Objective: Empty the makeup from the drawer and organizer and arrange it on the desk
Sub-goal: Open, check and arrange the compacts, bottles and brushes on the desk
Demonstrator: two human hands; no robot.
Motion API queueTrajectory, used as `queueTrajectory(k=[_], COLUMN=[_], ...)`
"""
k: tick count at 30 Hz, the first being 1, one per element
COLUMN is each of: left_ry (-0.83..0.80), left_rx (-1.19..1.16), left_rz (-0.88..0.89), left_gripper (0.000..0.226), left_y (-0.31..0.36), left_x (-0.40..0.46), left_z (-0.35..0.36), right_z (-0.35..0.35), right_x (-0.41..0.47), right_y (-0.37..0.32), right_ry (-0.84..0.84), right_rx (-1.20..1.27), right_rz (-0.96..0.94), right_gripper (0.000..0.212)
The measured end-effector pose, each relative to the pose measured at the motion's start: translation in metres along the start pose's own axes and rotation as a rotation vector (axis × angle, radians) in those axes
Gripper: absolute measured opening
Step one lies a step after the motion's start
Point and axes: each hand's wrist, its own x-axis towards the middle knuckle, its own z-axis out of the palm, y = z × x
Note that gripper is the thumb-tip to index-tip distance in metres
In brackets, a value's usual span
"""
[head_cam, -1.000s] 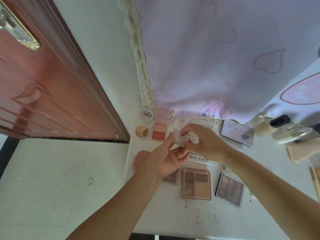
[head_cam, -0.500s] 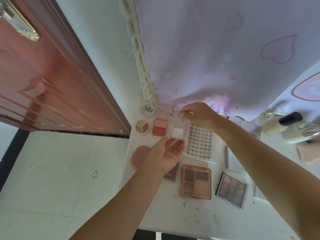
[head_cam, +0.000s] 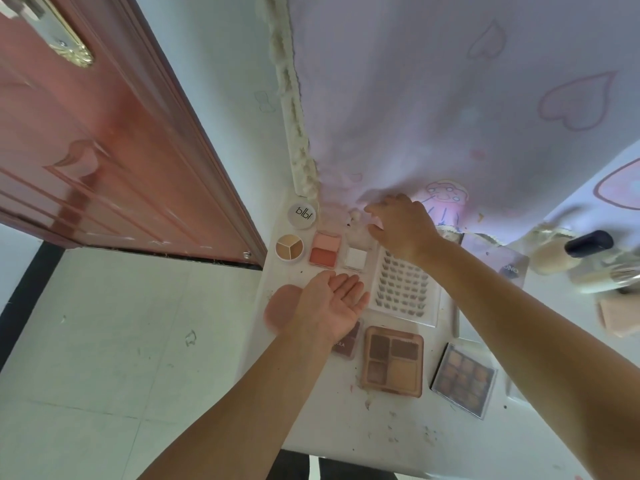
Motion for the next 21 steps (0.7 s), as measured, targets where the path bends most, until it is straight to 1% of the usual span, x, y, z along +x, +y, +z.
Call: queueTrajectory(k=[1,3,4,6,7,9,11,13,15,16,18,19,21], left_ry=[-0.012,-0.034,-0.031,0.043,0.104,0.211,0.233,0.204,0.167,0.143,0.048,-0.033,-0.203], left_rx=[0.008,0.019,0.025,0.035,0.038,0.093,0.163,0.214,0.256,0.259,0.258,0.254,0.236], left_rz=[0.004,0.055,0.102,0.206,0.245,0.270,0.226,0.147,0.115,0.105,0.025,-0.044,-0.160], left_gripper=[0.040,0.032,0.027,0.021,0.021,0.021,0.019,0.017,0.019,0.021,0.027,0.032,0.048], left_y=[0.002,0.012,0.019,0.039,0.048,0.059,0.060,0.055,0.051,0.051,0.055,0.058,0.066], left_x=[-0.009,-0.028,-0.038,-0.050,-0.054,-0.058,-0.057,-0.055,-0.054,-0.055,-0.059,-0.063,-0.071], left_z=[-0.003,-0.018,-0.030,-0.060,-0.075,-0.101,-0.115,-0.120,-0.122,-0.122,-0.120,-0.118,-0.114], right_z=[-0.005,-0.012,-0.011,0.004,0.015,0.038,0.053,0.058,0.059,0.056,0.042,0.034,0.014], right_x=[-0.008,-0.029,-0.041,-0.062,-0.070,-0.082,-0.087,-0.086,-0.084,-0.085,-0.089,-0.092,-0.100], right_y=[-0.007,-0.030,-0.045,-0.079,-0.095,-0.123,-0.139,-0.145,-0.147,-0.148,-0.151,-0.152,-0.154], right_ry=[0.041,0.099,0.084,-0.006,-0.062,-0.147,-0.165,-0.129,-0.110,-0.115,-0.129,-0.135,-0.170], right_rx=[0.029,0.150,0.203,0.257,0.246,0.157,0.049,-0.026,0.009,0.105,0.397,0.528,0.640], right_rz=[0.002,-0.026,-0.061,-0.152,-0.191,-0.227,-0.199,-0.173,-0.153,-0.126,-0.047,-0.032,-0.085], right_gripper=[0.034,0.034,0.031,0.030,0.034,0.052,0.067,0.068,0.063,0.061,0.058,0.057,0.056])
